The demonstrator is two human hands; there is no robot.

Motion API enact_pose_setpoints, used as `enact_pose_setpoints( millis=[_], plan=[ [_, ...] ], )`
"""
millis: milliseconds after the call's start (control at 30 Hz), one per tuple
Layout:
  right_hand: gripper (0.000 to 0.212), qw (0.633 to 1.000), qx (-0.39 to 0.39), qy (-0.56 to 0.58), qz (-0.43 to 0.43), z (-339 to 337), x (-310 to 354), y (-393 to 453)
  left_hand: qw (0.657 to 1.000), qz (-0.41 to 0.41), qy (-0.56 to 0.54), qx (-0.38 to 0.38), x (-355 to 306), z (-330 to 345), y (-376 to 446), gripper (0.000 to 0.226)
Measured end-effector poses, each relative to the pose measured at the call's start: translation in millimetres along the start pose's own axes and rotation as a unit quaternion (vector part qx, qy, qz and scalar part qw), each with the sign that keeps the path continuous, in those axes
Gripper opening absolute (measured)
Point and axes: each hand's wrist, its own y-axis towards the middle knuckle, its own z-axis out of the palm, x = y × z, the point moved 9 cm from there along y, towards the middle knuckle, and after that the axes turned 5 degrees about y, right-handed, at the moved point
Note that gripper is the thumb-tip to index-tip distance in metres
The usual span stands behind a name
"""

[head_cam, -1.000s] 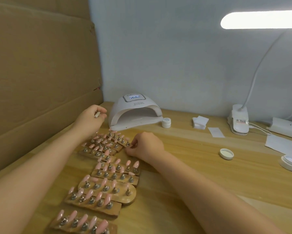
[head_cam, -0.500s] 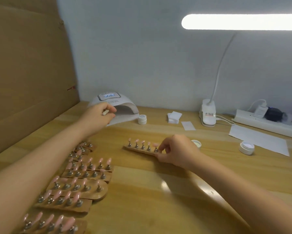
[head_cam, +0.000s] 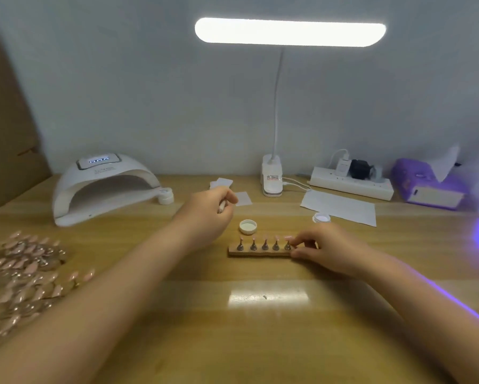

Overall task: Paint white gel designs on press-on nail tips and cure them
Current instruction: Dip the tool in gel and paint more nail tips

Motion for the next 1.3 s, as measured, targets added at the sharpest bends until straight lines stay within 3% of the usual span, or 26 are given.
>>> enact_pose_setpoints(
  millis=[133, 267, 400, 667, 833, 1100, 1167, 1233, 1300],
  plan=[
    [0.028, 0.999, -0.027, 0.032, 0.006, -3.4, -14.1, -5.2, 0.99, 0.086, 0.073, -0.089, -24.8, 8.3, -17.3, 0.021],
    [0.027, 0.998, -0.039, 0.048, -0.004, -2.7, -14.5, -7.2, 0.982, 0.096, 0.057, -0.149, -23.9, 9.0, -34.3, 0.019],
    [0.027, 0.996, -0.052, 0.068, -0.008, -4.2, -16.3, -6.7, 0.981, 0.112, 0.087, -0.13, -20.9, 21.6, -41.0, 0.019],
    [0.027, 0.99, -0.086, 0.106, -0.028, -9.5, -14.1, -10.8, 0.995, 0.032, -0.014, -0.092, 2.2, 31.2, -42.8, 0.027],
    [0.028, 0.99, -0.089, 0.11, -0.016, -10.2, -15.9, -11.7, 0.996, 0.035, -0.031, -0.077, 1.3, 34.8, -41.6, 0.028],
    [0.038, 0.996, -0.019, 0.086, 0.022, -2.7, -16.0, -7.1, 0.998, 0.024, -0.029, -0.049, 6.6, 42.9, -38.4, 0.027],
    [0.047, 0.985, 0.009, 0.166, 0.043, -5.3, -17.4, -10.2, 0.998, 0.025, -0.029, -0.047, 6.2, 43.3, -38.2, 0.027],
    [0.038, 0.97, -0.048, 0.231, 0.063, -21.8, -24.3, -13.5, 0.998, 0.025, -0.03, -0.049, 5.8, 43.2, -37.7, 0.028],
    [0.027, 0.954, -0.183, 0.226, 0.08, -45.2, -39.2, -19.8, 0.998, 0.025, -0.028, -0.051, 5.6, 43.1, -37.3, 0.028]
  ],
)
